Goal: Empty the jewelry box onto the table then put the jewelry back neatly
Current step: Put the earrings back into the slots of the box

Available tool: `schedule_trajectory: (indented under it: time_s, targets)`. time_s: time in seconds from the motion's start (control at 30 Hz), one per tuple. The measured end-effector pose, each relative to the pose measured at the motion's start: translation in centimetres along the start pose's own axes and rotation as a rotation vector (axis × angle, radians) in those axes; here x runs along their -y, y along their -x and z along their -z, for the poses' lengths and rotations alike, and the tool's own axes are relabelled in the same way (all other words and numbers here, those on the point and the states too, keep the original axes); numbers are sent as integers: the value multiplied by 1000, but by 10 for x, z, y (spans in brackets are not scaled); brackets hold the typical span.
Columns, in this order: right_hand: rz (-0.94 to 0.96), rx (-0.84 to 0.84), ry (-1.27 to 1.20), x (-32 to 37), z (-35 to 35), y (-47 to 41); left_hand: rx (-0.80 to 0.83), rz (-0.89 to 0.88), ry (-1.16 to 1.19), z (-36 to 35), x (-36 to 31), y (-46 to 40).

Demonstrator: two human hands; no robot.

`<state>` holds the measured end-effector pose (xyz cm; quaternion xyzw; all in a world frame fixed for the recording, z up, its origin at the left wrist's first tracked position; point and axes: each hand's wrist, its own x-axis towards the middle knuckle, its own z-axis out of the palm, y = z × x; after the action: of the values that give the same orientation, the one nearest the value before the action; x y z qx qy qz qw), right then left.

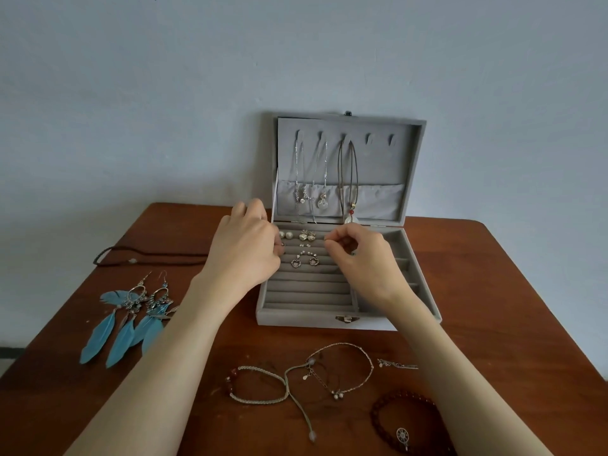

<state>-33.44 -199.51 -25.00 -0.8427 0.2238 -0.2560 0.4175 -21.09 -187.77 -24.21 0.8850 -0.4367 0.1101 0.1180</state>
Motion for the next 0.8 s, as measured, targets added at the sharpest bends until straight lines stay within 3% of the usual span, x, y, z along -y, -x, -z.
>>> schedule_trajectory:
  time_s: [0.13,0.43,0.6,0.8]
  targets:
    - [1,8,3,-1,1,1,4,10,-45,-2,-4,-1]
    - [-8,18,30,-2,0,0,84,187,376,-13,-5,-5]
    - [-12,33,37,-3,0,1,-23,218,301,-12,-1,0]
    - [0,33,40,-2,-3,2,-31,240,284,-11,-5,4]
